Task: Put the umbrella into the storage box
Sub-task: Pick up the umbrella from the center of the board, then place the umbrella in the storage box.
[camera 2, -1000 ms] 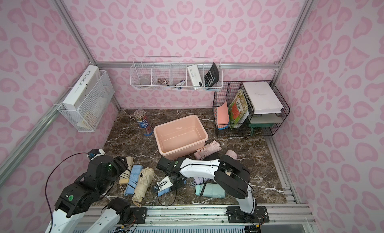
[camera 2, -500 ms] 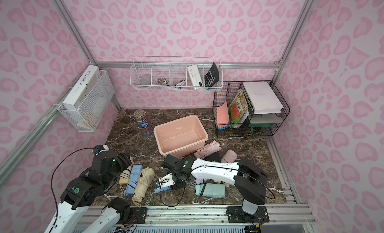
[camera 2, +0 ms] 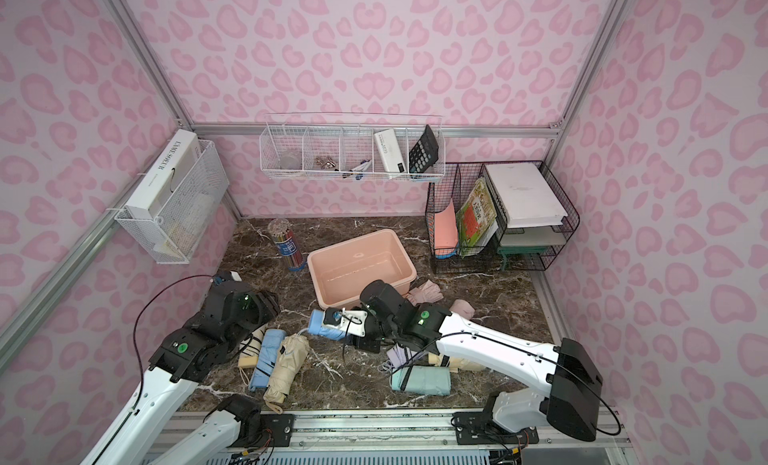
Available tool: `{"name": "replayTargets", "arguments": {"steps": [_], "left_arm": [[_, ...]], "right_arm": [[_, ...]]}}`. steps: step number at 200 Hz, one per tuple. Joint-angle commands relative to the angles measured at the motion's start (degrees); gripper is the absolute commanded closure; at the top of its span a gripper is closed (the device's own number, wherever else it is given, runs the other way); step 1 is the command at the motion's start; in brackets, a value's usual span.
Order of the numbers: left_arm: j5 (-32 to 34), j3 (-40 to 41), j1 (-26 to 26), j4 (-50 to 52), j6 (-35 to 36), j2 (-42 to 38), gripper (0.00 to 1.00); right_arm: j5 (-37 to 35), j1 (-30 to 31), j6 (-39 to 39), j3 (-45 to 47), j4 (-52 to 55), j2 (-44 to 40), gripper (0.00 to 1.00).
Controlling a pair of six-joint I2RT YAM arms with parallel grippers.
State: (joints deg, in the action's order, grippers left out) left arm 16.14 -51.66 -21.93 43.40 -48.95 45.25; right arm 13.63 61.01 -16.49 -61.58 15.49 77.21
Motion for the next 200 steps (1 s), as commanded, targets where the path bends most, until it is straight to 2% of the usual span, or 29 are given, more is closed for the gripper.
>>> {"name": "replayTargets", "arguments": {"steps": [1, 24, 76, 119, 157, 200], "left_arm": [[-2.83, -0.28, 0.05, -4.36, 2.17, 2.21, 0.37], [-4.84, -0.52, 0.05, -5.59, 2.96, 5.33, 0.38], [-9.84, -0.34, 0.11, -11.82, 7.15, 10.85, 0.38], [-13.60, -0.37, 0.31, -16.07, 7.96, 15.03, 0.39], [-15.29, -1.02, 0.40, -16.38, 7.58, 19.22, 0.41], [-17.28, -0.68, 0.75, -17.89, 7.12, 21.90, 0.44]], "right_arm": [[-0.37, -2.54, 12.39, -0.34, -9.34, -1.14, 0.71], [-2.09, -5.00, 20.58, -2.44, -11.50, 0.56, 0.70], [-4.66, -7.82, 35.04, -12.57, -10.45, 10.10, 0.75], [-6.15, -9.00, 40.14, -22.53, -4.57, 17.92, 0.75], [-3.29, -10.61, 44.53, -27.63, -1.93, 24.39, 0.76], [-5.15, -10.79, 44.14, -34.02, 0.47, 31.50, 0.76]]}}
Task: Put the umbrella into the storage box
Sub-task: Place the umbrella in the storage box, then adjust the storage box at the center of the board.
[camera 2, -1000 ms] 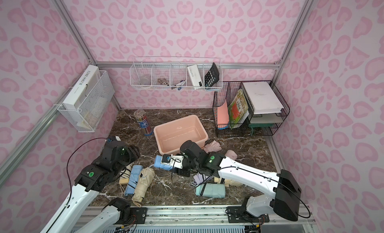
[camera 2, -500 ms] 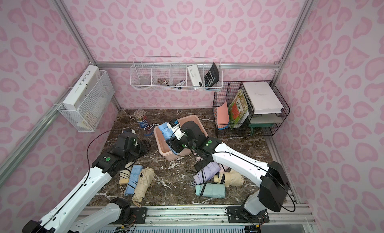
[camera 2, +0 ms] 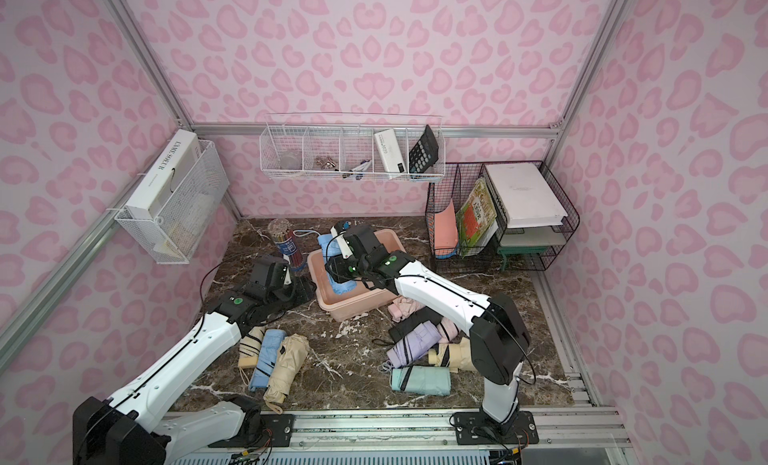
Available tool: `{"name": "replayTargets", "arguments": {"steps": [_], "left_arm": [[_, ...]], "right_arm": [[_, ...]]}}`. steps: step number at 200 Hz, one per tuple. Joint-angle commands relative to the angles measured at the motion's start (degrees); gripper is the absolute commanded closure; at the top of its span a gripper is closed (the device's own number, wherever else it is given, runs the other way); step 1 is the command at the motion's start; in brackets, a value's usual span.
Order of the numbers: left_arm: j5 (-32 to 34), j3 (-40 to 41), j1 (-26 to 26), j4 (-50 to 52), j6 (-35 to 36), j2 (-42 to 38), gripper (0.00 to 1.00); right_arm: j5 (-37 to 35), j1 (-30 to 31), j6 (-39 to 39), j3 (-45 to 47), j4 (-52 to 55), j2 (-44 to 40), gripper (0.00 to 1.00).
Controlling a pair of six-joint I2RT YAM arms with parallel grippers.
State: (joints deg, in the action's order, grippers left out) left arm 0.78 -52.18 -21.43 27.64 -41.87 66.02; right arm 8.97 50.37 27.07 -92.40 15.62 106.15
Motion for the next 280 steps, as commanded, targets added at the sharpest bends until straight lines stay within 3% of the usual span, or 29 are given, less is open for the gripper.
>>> {"name": "replayTargets", "arguments": {"steps": [1, 100, 197, 243, 280], "left_arm": [[-2.01, -0.13, 0.25, -2.19, 0.03, 1.27, 0.44], [-6.52, -0.70, 0.78, -2.68, -0.54, 6.24, 0.52], [-9.41, -1.75, 0.86, -4.09, -0.94, 10.22, 0.67], [-9.74, -2.17, 0.86, -3.22, -0.20, 11.04, 0.76], [-9.74, -2.65, 0.86, -2.41, 0.55, 11.18, 0.78]], "right_arm": [[-0.47, -0.12, 0.51, -3.35, 0.40, 2.74, 0.76], [1.30, -0.80, 0.06, -13.78, 9.97, 16.01, 0.77], [2.88, -1.86, 3.41, -12.81, 9.11, 21.02, 0.77], [4.27, -2.05, 4.65, -12.55, 6.78, 23.11, 0.65], [5.46, -2.23, 4.98, -11.57, 3.58, 24.26, 0.49]]}}
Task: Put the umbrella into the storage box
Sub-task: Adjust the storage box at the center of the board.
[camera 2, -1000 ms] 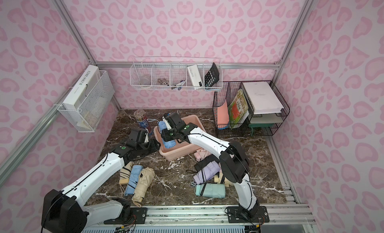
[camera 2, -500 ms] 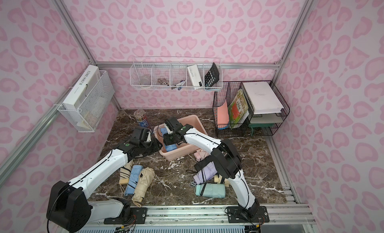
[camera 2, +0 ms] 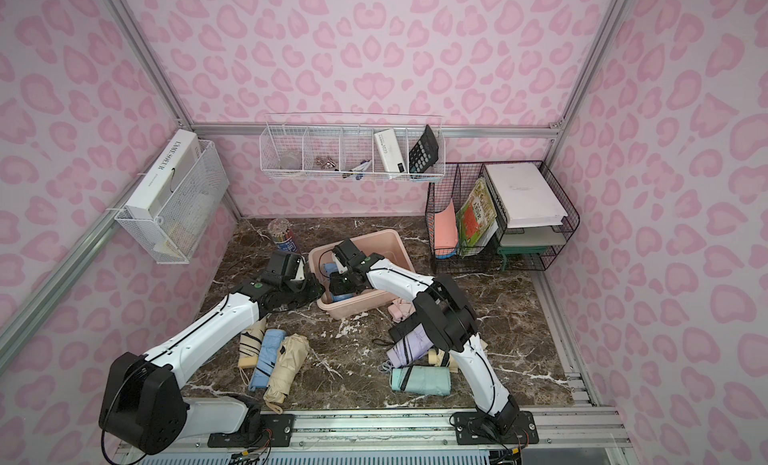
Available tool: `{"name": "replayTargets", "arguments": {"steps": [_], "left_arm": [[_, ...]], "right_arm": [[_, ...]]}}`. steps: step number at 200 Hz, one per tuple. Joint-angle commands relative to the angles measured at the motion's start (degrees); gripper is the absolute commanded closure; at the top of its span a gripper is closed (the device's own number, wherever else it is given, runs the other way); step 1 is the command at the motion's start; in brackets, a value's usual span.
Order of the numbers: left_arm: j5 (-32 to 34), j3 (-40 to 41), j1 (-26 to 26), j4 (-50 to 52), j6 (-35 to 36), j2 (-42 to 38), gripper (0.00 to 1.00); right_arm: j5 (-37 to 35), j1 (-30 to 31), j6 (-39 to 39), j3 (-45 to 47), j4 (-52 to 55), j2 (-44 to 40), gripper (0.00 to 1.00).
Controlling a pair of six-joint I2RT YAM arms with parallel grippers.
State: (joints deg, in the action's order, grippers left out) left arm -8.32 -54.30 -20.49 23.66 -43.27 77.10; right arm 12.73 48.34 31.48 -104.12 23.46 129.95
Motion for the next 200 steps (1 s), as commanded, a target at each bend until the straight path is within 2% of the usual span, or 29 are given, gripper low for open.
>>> {"name": "replayTargets", "arguments": {"steps": [1, 28, 59, 93, 148, 200], "left_arm": [[-0.65, -0.53, -0.12, 1.61, 1.95, 0.08, 0.78], [-0.41, -0.37, -0.08, 1.74, 2.25, -0.46, 0.81], [-0.21, -0.55, -0.10, 2.81, 3.22, -0.81, 0.83], [-0.42, -0.80, -0.08, 3.71, 3.54, -1.25, 0.87], [-0.31, -4.41, -0.15, 11.54, 5.69, -0.19, 0.94], [1.22, -5.37, -0.09, 18.67, 9.11, -3.07, 1.00]], "right_arm": [[1.73, -0.18, 0.58, 0.14, -4.33, 0.51, 0.48], [2.66, -0.50, 1.37, 0.34, -5.50, 0.60, 0.35], [1.53, -0.53, 1.73, 2.86, -8.22, -2.61, 0.27], [0.07, -1.12, 2.82, 6.76, -11.16, -8.70, 0.23], [-1.74, -2.10, 3.92, 15.90, -15.59, -19.53, 0.23], [-5.35, -2.11, 0.48, 24.42, -17.08, -31.31, 0.23]]}}
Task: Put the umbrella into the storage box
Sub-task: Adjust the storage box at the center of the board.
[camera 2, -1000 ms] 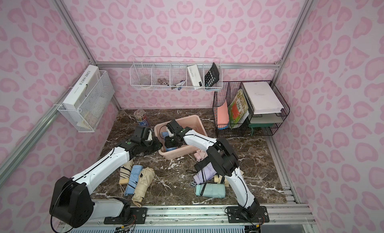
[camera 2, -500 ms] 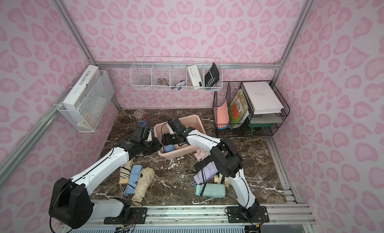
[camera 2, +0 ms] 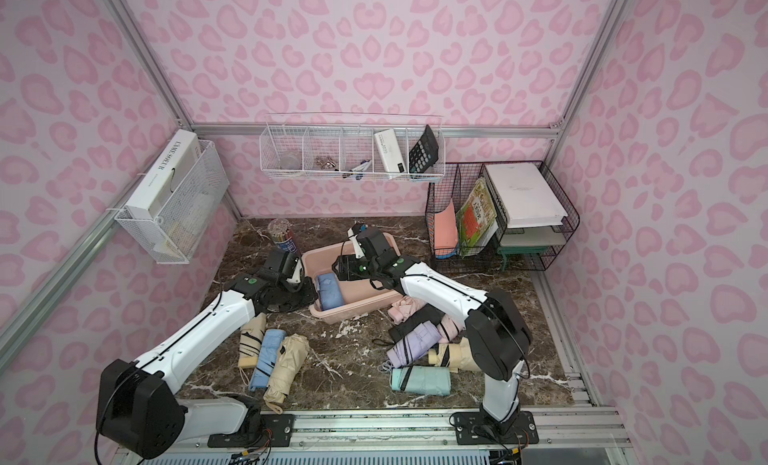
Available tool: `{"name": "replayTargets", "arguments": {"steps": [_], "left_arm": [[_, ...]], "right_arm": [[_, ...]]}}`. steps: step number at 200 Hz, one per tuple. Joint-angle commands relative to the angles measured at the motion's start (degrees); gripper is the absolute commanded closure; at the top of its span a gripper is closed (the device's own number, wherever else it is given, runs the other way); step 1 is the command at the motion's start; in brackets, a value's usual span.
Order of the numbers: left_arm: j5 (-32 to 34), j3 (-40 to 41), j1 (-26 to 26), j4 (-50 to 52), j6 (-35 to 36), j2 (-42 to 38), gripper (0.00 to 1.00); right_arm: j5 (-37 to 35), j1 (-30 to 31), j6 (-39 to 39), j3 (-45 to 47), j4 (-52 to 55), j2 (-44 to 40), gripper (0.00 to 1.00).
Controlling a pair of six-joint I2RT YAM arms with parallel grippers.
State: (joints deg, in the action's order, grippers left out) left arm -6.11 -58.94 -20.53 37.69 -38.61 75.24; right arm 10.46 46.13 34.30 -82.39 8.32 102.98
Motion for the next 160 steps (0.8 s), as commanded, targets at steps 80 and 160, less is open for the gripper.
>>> {"name": "replayTargets", "arguments": {"steps": [80, 160], "left_arm": [[-3.66, -1.41, -0.05, 11.00, 6.95, 0.06, 0.99], [-2.05, -2.78, -0.04, 10.05, 6.74, 1.00, 0.62]], "right_arm": [[-9.20, 0.13, -7.04, 12.84, 0.14, -17.05, 0.23], [-13.71, -0.71, -15.66, 22.76, 3.52, -28.40, 0.22]]}}
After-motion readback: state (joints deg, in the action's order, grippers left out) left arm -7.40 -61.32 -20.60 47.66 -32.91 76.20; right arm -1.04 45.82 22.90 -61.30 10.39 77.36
